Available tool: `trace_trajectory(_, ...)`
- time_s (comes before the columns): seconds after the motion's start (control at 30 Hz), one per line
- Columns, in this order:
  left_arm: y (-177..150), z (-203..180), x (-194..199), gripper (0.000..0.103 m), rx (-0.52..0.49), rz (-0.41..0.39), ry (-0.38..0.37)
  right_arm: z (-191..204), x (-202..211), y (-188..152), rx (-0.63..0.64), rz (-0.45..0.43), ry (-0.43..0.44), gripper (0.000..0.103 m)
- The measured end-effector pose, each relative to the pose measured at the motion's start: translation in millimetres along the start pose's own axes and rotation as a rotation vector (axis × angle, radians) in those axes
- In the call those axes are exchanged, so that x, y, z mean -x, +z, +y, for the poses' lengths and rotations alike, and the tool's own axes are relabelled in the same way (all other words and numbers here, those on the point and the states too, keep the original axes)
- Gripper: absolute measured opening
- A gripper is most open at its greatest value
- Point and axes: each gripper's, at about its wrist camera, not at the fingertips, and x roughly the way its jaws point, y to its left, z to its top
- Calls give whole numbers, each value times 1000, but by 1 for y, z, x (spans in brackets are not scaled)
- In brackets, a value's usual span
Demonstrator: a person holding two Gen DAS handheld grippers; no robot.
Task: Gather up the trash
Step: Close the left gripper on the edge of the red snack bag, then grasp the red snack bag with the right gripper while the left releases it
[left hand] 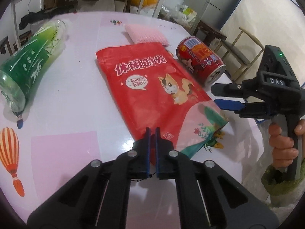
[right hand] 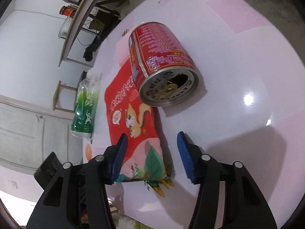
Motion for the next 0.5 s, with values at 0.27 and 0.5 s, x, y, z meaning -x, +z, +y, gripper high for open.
trace_trajectory(0.27,1,12,-1,0,33,14,-60,3,-28,-1,-45,117,167,46)
trace_trajectory(0.5,-4,11,2,0,10,25,-83,16,-35,-8,10,133,222,45)
